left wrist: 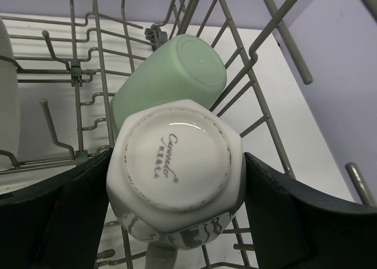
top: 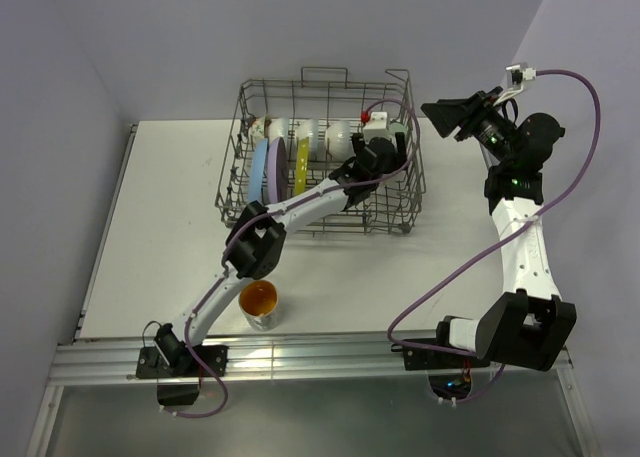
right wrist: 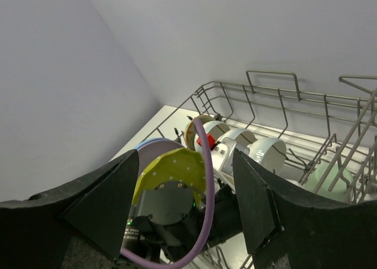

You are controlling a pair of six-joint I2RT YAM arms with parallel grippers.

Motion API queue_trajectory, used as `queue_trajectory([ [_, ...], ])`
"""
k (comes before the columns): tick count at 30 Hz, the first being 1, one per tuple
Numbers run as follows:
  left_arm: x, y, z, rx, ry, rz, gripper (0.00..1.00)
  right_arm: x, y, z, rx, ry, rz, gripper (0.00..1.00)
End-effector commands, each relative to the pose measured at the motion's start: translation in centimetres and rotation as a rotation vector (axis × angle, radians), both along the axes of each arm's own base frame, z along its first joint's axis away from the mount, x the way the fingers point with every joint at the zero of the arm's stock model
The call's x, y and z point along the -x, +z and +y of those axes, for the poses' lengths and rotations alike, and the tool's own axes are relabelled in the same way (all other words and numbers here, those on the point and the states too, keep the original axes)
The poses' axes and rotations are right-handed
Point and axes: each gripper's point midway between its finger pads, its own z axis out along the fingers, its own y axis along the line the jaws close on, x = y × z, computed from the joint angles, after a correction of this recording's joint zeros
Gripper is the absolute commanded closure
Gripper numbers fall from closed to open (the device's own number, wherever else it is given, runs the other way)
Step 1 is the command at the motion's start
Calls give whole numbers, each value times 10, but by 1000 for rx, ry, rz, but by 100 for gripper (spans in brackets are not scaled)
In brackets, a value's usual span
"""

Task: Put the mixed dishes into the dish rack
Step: Place the cup upside down on the dish rack

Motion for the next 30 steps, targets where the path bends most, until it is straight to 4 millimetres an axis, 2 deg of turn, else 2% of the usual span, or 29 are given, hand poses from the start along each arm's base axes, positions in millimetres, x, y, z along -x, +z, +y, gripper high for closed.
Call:
queue_trajectory([
  [1, 0, 103, -1, 147, 86, -186, 100, 4, 9, -1, 7, 0, -41, 28],
  [6, -3, 80, 4, 46, 120, -195, 100, 5, 8, 0, 9, 2, -38, 28],
  [14, -4, 65, -4, 29, 89, -191, 99, 4, 6, -1, 7, 1, -33, 28],
  [18, -5, 59, -7, 29, 75, -187, 96, 4, 7, -1, 9, 1, -35, 28],
  [24, -5, 44, -6, 16, 69, -163, 77, 5, 7, -1, 11, 2, -35, 28],
  [27, -4, 49, -6, 24, 65, -168, 59, 4, 6, -1, 10, 2, -29, 28],
  [28, -3, 52, -6, 28, 62, -173, 48, 4, 5, -1, 9, 2, -28, 28],
  [30, -2, 60, -6, 36, 57, -185, 41, 4, 5, -1, 9, 0, -28, 28],
])
